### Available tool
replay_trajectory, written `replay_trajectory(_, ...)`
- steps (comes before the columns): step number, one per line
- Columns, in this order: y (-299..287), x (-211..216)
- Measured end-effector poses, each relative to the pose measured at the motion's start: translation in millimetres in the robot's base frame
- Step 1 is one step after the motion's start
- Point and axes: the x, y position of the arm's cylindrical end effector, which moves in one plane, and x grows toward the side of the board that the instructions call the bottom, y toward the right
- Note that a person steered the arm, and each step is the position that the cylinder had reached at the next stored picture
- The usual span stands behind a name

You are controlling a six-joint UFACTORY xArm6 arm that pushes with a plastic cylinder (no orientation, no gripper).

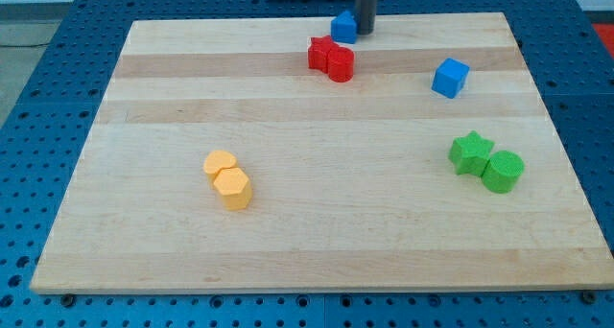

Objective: Move the blue blocks to the top center of the board

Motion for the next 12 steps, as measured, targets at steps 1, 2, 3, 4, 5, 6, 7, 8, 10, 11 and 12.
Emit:
replay_trajectory(1,-37.3,0.1)
replay_trajectory(2,-78.3,0.0)
replay_trajectory(3,-105.3,0.0)
replay_trajectory(4,-120.3,0.0)
replay_trajectory(5,-66.3,-5.5)
replay_trajectory(6,20.3,-3.1)
replay_trajectory(7,110.1,18.1)
replay_trajectory(8,197.4,57.7)
replay_trajectory(10,190.5,159.0)
replay_trajectory(11,166.5,149.4)
replay_trajectory(12,147.5,127.6)
